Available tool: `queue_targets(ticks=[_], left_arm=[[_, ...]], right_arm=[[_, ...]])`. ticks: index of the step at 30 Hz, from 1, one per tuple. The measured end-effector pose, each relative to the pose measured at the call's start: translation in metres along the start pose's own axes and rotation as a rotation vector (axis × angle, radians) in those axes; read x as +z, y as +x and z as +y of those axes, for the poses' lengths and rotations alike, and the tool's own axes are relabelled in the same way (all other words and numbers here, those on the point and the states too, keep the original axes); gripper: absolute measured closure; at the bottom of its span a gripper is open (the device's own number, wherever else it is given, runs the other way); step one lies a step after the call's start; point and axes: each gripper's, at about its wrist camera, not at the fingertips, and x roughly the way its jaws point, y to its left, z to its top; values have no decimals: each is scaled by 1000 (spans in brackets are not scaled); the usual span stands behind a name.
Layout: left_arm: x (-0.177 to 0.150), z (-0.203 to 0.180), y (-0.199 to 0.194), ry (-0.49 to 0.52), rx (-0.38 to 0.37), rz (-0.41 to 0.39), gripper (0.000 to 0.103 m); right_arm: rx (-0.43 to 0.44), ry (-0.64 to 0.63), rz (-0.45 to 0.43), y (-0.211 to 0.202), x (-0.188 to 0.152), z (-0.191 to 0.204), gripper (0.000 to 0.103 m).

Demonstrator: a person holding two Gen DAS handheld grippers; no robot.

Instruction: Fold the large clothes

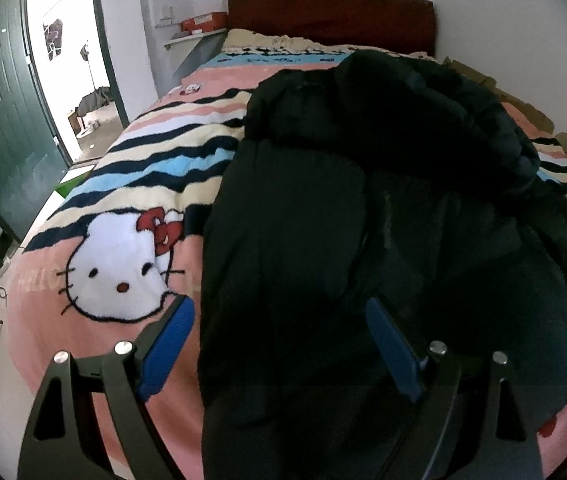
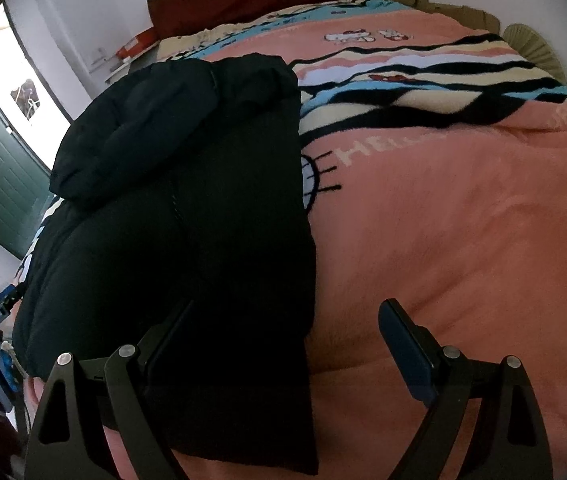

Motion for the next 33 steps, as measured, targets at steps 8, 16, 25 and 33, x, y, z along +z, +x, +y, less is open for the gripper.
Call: queue_targets(ticks=[8, 16, 25, 33], left_arm=[[-5, 1, 12, -20, -10, 28, 15], [-12, 12, 21, -94, -78, 68, 15], [-18, 43, 27, -188, -173, 133, 15], [-28, 54, 32, -262, -329, 204, 15]], right_arm=[[42, 2, 33, 11, -1, 1, 13], [94, -11, 71, 22, -4, 7, 12], [159, -32, 115, 26, -5, 10, 12], [242, -87, 193, 28, 5, 14, 12]])
